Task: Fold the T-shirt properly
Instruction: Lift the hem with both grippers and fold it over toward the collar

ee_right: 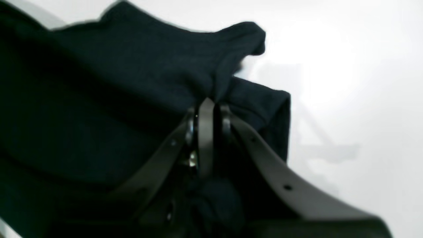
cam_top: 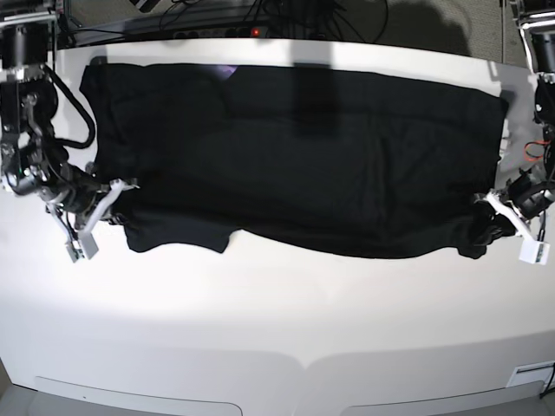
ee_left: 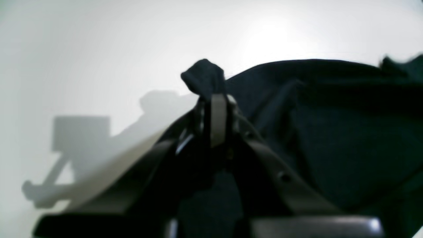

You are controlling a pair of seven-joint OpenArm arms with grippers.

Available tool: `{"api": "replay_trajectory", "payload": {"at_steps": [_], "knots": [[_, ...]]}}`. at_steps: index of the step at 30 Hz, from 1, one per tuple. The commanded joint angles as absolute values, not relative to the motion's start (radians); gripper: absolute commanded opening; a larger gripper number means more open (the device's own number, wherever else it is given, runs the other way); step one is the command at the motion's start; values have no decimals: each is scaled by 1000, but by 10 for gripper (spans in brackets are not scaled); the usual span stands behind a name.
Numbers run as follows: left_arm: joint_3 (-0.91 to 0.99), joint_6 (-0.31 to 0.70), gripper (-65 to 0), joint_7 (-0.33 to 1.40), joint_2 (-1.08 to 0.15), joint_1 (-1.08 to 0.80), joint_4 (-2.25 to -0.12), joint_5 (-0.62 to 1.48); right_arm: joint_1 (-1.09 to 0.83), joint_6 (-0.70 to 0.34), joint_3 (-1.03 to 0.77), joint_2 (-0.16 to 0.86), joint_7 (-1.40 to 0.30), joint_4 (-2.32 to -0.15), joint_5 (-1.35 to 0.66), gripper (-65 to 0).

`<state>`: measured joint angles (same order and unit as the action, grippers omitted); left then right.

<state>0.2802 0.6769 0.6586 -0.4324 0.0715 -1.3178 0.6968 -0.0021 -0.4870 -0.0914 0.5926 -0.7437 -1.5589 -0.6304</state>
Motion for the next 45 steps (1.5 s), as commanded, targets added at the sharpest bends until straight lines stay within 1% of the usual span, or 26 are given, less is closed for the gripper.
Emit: {"api": "replay_trajectory", "payload": {"at_steps": [1, 9, 14, 21, 26, 31, 37, 45], "knots": [[302, 680, -650, 637, -452, 76, -1345, 718, -7, -490, -121, 612, -731, -1600, -636, -650], [432, 693, -650, 637, -453, -60, -1449, 778, -166, -490, -262, 612, -739, -1736, -651, -650], [459, 696, -650, 636, -454, -149, -1504, 787, -269, -490, -340, 599, -759, -1823, -665, -650], [458, 697, -650, 635, -456, -250, -1505, 785, -402, -501, -387, 522, -743, -1863, -655, -650], [458, 696, -650, 595, -455, -311, -1505, 719, -477, -501, -387, 466, -670, -1862, -596, -650], [458, 696, -650, 537, -455, -356, -1505, 625, -505, -500, -387, 404, -638, -1853, -482, -650], [458, 696, -650, 538, -455, -372, -1505, 607, -505, -500, -387, 341, -634, -1826, -370, -650], [458, 696, -650, 538, -455, -371, -1505, 601, -504, -498, -387, 336, -636, -1817, -291, -650]]}}
